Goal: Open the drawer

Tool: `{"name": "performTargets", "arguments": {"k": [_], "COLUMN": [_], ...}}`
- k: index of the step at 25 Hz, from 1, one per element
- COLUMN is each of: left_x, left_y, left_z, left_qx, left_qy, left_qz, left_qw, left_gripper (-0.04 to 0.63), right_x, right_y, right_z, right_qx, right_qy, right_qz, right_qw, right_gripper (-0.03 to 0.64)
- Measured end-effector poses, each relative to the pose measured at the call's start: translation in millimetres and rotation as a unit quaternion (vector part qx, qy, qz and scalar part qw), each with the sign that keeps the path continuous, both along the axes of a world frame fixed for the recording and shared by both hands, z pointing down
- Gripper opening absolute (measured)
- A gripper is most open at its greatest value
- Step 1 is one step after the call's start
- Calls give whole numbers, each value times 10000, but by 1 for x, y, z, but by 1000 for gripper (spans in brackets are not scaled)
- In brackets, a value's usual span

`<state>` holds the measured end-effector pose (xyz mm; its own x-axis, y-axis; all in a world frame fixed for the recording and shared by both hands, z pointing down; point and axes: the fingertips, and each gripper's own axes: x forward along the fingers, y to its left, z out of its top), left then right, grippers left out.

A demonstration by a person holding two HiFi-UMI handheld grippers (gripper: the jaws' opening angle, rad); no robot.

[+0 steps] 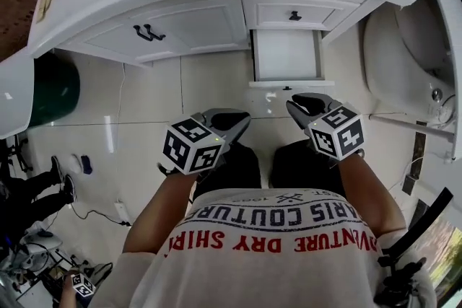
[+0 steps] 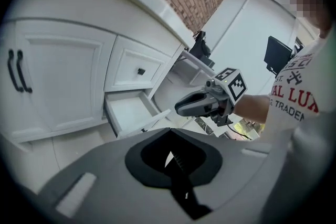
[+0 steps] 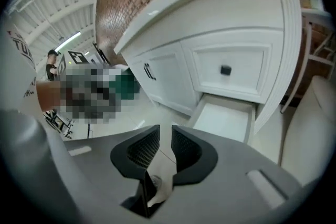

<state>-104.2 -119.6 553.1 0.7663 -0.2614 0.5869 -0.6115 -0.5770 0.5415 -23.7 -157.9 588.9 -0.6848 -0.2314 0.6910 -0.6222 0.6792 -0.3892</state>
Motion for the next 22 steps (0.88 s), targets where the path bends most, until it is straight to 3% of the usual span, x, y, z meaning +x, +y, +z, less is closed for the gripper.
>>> {"name": "performTargets", "arguments": {"k": [5, 12, 18, 22], "left_x": [6, 18, 36, 60], "left_y": [13, 35, 65, 99], "left_z": [-133, -297, -355, -373], "left_qx": [149, 910, 1467, 1659], "left_qy": [129, 431, 226, 167], "left_qz": [-58, 177, 463, 228], "left_qw": [9998, 9948, 9878, 9857], "left_gripper": [-15, -15, -15, -15], "right_x": [-10, -21, -9, 10], "right_y": [28, 66, 90, 130], "right_z": [-150, -316, -395, -413], "right_qx": [-42, 652, 1384, 1472], "right_qy": [-354, -607, -1034, -1255], "right_qz": [-140, -393, -253, -450], "right_qw": [9993, 9953, 9846, 9801], "right_gripper": [32, 6, 6, 6]}}
